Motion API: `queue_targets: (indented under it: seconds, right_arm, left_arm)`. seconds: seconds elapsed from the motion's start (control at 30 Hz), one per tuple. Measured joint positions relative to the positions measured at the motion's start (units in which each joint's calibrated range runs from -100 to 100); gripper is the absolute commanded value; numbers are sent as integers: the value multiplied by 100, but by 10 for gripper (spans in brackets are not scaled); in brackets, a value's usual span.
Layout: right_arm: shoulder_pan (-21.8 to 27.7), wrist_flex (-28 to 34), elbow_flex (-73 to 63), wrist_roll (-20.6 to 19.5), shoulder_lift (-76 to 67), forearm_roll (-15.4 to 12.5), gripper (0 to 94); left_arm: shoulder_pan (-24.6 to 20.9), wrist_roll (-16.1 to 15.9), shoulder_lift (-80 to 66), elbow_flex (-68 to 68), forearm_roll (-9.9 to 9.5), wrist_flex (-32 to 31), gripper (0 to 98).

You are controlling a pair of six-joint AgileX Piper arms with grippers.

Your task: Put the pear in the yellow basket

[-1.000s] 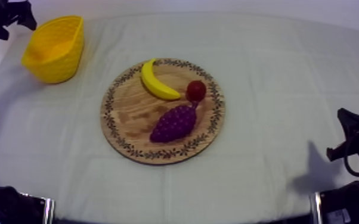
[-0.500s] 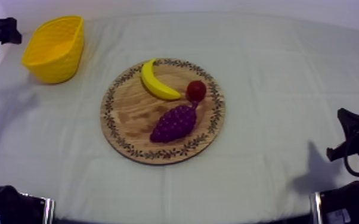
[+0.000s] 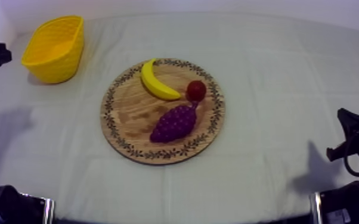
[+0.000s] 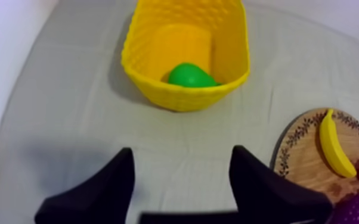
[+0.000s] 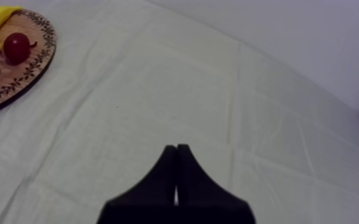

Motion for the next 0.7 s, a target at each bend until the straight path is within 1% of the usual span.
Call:
queue_targets:
  seconds: [0.2,0.33,0.57,0.7]
  right_arm:
    - [0,0,0,0,0,0,4]
    - [0,0,0,-5,0,0,4]
    - [0,0,0,-2,0,0,4]
    - [0,0,0,-2,0,0,4]
  left_arm:
    - [8,108,-846,1105,-9,-961,487]
    - [47,227,-1508,1843,-135,-1424,447]
    - [101,484,-2579,3047,-344,-1878,368]
    - [150,659,-3209,3647,-453,-2088,308]
